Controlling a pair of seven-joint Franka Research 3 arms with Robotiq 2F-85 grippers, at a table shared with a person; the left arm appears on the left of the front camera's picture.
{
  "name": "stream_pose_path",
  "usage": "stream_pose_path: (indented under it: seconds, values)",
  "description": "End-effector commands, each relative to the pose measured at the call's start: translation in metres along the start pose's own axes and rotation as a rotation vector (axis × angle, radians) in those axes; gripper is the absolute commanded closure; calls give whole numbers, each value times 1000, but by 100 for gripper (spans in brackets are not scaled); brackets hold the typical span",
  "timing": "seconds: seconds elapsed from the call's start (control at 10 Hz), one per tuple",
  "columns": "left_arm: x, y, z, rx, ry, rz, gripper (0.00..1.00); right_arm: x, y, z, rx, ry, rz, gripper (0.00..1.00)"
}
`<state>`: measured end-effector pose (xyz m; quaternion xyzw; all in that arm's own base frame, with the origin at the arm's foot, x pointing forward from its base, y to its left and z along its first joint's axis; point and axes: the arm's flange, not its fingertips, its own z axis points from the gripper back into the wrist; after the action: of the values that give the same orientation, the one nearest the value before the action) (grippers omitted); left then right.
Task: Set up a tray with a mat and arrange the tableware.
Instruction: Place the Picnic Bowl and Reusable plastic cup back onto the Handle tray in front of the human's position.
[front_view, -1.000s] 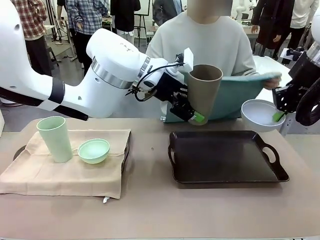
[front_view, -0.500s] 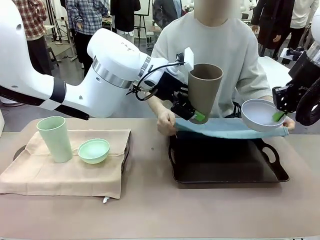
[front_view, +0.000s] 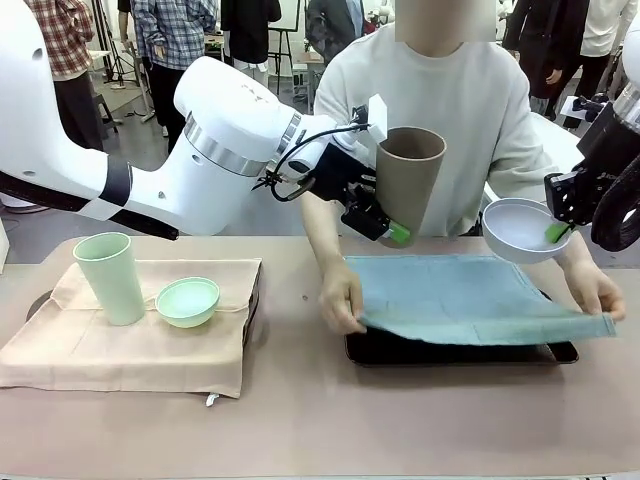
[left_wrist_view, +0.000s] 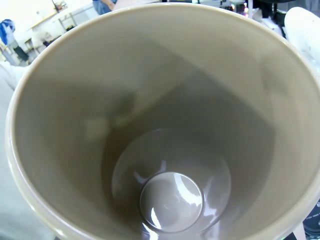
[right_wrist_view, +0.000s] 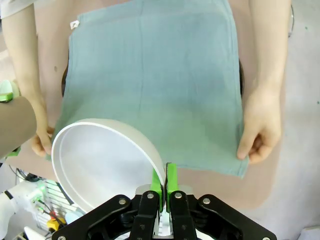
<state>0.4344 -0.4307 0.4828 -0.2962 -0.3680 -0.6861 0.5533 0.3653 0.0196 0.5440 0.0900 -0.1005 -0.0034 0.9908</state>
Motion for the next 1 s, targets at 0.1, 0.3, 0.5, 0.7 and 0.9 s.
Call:
stream_pose_path:
  seconds: [0.1,0.3,0.5,0.7,0.9]
  values:
    - [3,0,0,-2,-7,-3,33,1,0,2,2,-2,-2,100]
    - [3,0,0,-2,-7,-3,33,1,0,2,2,-2,-2,100]
    - [3,0,0,-2,-7,-3,33,1,0,2,2,-2,-2,100]
    - [3,0,0,-2,-7,-3,33,1,0,2,2,-2,-2,100]
    - [3,0,0,-2,-7,-3,33,1,0,2,2,-2,-2,100]
